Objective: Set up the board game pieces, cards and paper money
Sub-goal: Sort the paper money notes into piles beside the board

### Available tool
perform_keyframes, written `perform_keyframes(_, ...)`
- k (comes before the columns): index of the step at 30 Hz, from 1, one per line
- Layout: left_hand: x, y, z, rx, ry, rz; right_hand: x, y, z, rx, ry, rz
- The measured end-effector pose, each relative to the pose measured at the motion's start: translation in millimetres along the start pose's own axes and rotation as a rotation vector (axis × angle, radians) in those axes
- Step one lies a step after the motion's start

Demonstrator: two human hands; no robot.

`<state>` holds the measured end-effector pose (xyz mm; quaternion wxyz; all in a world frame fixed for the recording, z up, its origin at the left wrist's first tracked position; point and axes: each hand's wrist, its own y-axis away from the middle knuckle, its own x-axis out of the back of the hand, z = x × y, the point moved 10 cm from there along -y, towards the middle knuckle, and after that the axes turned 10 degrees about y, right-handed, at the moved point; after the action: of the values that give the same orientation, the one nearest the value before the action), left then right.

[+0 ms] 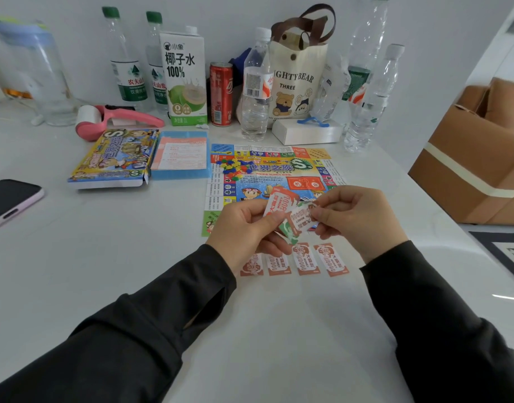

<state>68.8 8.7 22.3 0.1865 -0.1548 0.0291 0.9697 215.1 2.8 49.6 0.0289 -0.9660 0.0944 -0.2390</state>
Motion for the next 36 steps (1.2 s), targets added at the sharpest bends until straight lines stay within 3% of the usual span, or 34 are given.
perform_keyframes(3,4,-1,-4,0.035,0.035,0.018,10,0,-3,0.044,-0.034,0.088)
perform_keyframes(8,3,-2,-10,0.085,-0.046,0.015,15,0,-1,0.016,-0.329,0.092)
perform_keyframes(18,-8,2,-14,0.137,-0.029,-0.105,12,7,-21,0.207,0.177,0.237)
perform_keyframes(23,-10,2,-16,0.160,-0.033,-0.117,2,10,-28,0.268,0.301,0.197)
perform_keyframes(28,-9,1,-18,0.173,-0.062,-0.114,-3,9,-27,0.263,0.261,0.151)
perform_keyframes(36,-10,1,-14,0.109,-0.234,-0.136,-19,6,-17,0.144,0.230,-0.091)
